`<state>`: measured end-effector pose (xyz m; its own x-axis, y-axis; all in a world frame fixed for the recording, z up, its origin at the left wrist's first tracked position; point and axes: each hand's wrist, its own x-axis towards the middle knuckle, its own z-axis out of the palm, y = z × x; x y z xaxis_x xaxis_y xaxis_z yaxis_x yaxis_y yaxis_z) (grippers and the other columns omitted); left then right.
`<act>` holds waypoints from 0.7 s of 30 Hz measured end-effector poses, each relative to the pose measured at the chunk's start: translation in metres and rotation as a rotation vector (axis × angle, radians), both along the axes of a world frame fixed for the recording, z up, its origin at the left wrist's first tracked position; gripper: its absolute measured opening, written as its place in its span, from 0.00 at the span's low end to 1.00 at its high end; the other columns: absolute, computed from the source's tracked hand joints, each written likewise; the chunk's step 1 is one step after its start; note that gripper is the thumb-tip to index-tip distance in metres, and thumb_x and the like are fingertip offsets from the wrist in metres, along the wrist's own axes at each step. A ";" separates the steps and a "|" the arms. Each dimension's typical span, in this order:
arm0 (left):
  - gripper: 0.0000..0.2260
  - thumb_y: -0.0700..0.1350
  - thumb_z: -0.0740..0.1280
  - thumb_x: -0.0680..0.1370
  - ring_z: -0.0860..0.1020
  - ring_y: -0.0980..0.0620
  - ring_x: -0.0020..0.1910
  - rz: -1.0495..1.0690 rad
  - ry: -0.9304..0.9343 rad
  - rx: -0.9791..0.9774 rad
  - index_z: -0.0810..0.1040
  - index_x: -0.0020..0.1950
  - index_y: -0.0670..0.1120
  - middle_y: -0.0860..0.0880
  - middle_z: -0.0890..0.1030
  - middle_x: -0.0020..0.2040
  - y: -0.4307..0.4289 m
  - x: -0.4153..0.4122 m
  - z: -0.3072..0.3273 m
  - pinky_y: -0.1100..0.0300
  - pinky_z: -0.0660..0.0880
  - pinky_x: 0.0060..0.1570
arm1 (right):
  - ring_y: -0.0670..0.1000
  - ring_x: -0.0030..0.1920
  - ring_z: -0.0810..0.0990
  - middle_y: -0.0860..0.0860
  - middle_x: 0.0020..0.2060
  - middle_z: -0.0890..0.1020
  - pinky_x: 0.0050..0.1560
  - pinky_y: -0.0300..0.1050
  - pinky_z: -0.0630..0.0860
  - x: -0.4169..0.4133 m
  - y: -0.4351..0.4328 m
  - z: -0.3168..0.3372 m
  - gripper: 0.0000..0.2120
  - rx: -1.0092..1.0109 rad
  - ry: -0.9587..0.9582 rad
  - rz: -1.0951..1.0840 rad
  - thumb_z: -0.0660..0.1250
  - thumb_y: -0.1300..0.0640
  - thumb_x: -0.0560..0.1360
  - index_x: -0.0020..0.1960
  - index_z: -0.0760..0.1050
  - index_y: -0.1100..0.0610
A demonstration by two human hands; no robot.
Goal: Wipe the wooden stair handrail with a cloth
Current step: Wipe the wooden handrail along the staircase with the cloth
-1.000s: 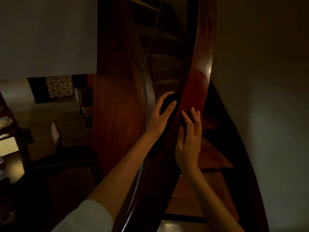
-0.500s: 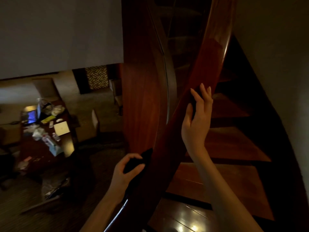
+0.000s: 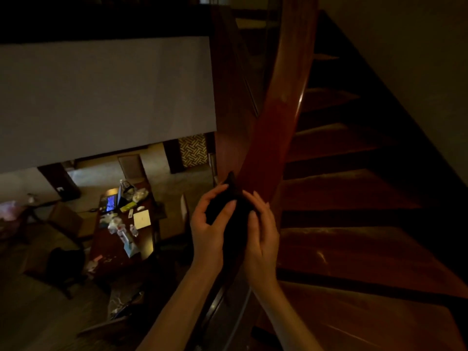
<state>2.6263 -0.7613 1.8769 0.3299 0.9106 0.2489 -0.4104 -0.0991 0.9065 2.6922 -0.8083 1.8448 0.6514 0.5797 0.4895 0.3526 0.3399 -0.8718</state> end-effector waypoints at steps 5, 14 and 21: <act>0.17 0.52 0.59 0.80 0.77 0.54 0.64 -0.167 -0.178 -0.072 0.75 0.68 0.51 0.52 0.79 0.64 -0.038 0.043 0.034 0.65 0.76 0.56 | 0.44 0.72 0.67 0.45 0.73 0.68 0.71 0.43 0.67 0.030 -0.023 0.029 0.26 0.073 0.073 0.175 0.58 0.39 0.80 0.74 0.65 0.48; 0.23 0.64 0.55 0.79 0.68 0.64 0.70 -0.140 0.390 0.385 0.66 0.72 0.59 0.65 0.71 0.69 -0.018 0.065 0.052 0.73 0.67 0.63 | 0.44 0.66 0.75 0.40 0.64 0.77 0.65 0.46 0.75 0.093 -0.019 0.043 0.18 0.188 0.419 0.175 0.66 0.50 0.78 0.67 0.72 0.36; 0.26 0.50 0.62 0.81 0.51 0.59 0.78 0.217 0.797 0.843 0.58 0.77 0.53 0.56 0.55 0.78 0.040 0.110 0.062 0.71 0.48 0.71 | 0.47 0.65 0.76 0.46 0.66 0.76 0.68 0.57 0.72 0.134 0.005 0.054 0.23 0.139 0.586 0.150 0.68 0.54 0.76 0.69 0.70 0.42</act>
<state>2.7360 -0.7215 1.9394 0.5227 0.6132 0.5923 0.3407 -0.7871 0.5142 2.8258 -0.8030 1.8983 0.7513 0.6421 0.1526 -0.2318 0.4732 -0.8499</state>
